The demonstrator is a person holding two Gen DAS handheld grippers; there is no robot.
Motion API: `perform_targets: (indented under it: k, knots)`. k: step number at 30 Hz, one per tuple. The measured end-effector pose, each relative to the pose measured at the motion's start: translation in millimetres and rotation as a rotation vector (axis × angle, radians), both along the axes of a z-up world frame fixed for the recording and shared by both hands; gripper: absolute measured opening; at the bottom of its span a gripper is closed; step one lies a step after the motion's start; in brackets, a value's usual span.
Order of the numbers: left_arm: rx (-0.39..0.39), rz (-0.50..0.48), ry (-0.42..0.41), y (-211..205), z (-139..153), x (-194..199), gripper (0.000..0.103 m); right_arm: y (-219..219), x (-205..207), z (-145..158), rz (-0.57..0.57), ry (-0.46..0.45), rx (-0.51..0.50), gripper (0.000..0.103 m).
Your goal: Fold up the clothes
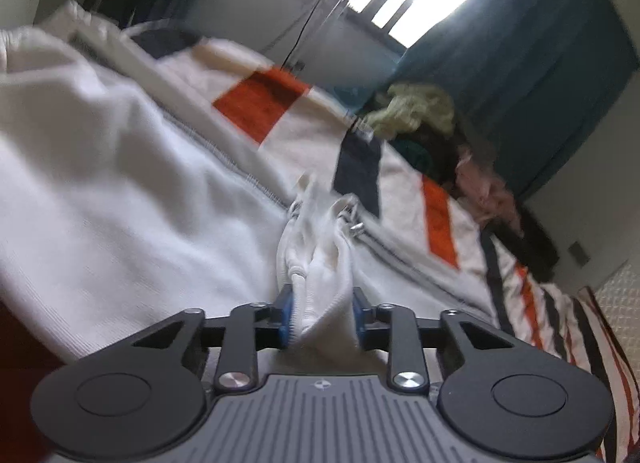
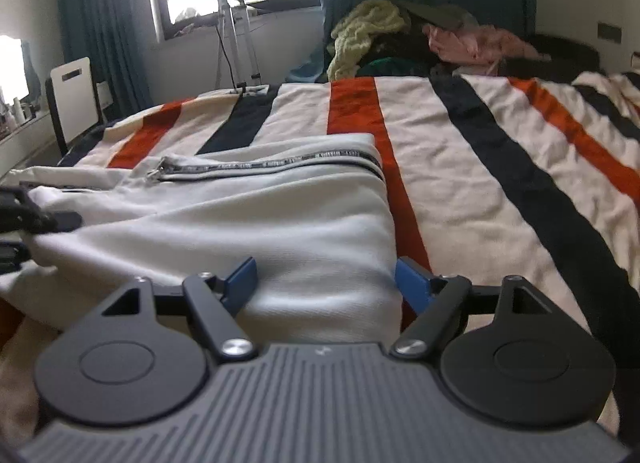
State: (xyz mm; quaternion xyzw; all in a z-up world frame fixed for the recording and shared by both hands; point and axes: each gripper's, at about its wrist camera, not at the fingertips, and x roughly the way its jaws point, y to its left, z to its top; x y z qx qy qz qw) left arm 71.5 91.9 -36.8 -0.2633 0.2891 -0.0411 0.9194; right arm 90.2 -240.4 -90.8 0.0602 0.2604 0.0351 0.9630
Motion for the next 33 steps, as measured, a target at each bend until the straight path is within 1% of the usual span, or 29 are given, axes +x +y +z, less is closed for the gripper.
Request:
perform_targets:
  k: [2,3,5,7,9,11,14,15,17,19,20,21,22,24,30,32,33]
  knots:
    - [0.025,0.004,-0.041,-1.7,11.6,-14.7,0.023,2.2,-1.3,2.7,0.012,-0.025,0.007,0.079]
    - [0.034,0.009,-0.039,-1.5,13.7,-21.0,0.023,3.5,-1.5,3.9,0.018,-0.030,0.008,0.078]
    - [0.085,0.016,-0.006,-2.8,9.7,-26.4,0.023,6.2,-1.5,4.3,0.029,-0.028,0.003,0.078]
    - [0.122,0.017,0.054,-4.1,-0.4,-23.0,0.025,10.1,0.3,0.6,0.037,-0.011,-0.015,0.079]
    - [0.114,0.019,0.091,-2.8,-8.2,-18.5,0.027,12.6,2.3,-3.8,0.038,-0.004,-0.033,0.079]
    - [0.089,0.024,0.091,1.7,-9.1,-18.6,0.032,12.5,2.9,-5.1,0.042,-0.007,-0.035,0.081]
    - [0.077,0.016,0.100,5.6,-8.1,-22.1,0.035,9.6,3.0,-4.5,0.036,-0.002,-0.012,0.081]
    - [0.074,0.010,0.105,6.5,-8.0,-22.6,0.038,8.2,2.8,-4.3,0.033,0.000,-0.001,0.081]
    - [0.035,-0.004,0.108,11.4,-7.2,-23.9,0.048,7.1,2.7,-4.6,0.032,0.002,0.006,0.081]
    - [-0.008,-0.006,0.110,17.2,-5.2,-27.8,0.065,6.5,2.4,-4.7,0.032,0.003,0.009,0.081]
    - [-0.026,0.008,0.110,20.3,-2.9,-32.9,0.072,6.0,2.4,-4.6,0.031,0.003,0.013,0.081]
    - [-0.032,0.042,0.110,24.8,0.0,-40.3,0.088,5.5,2.3,-4.6,0.029,0.002,0.018,0.081]
    - [-0.029,0.087,0.109,30.3,3.2,-49.3,0.096,4.7,2.4,-4.6,0.029,0.001,0.024,0.081]
    - [-0.069,0.160,0.122,49.2,7.8,-61.1,0.099,3.2,2.6,-4.7,0.027,-0.001,0.033,0.081]
    - [-0.223,0.362,0.169,111.2,20.5,-91.9,0.099,1.7,-0.5,-4.6,0.027,-0.008,0.040,0.081]
    - [-0.243,0.395,0.146,127.2,26.5,-97.0,0.102,0.6,-1.7,-4.6,0.024,-0.009,0.050,0.081]
    - [-0.256,0.402,0.146,133.1,24.4,-93.1,0.103,0.2,-1.9,-4.8,0.022,-0.009,0.054,0.080]
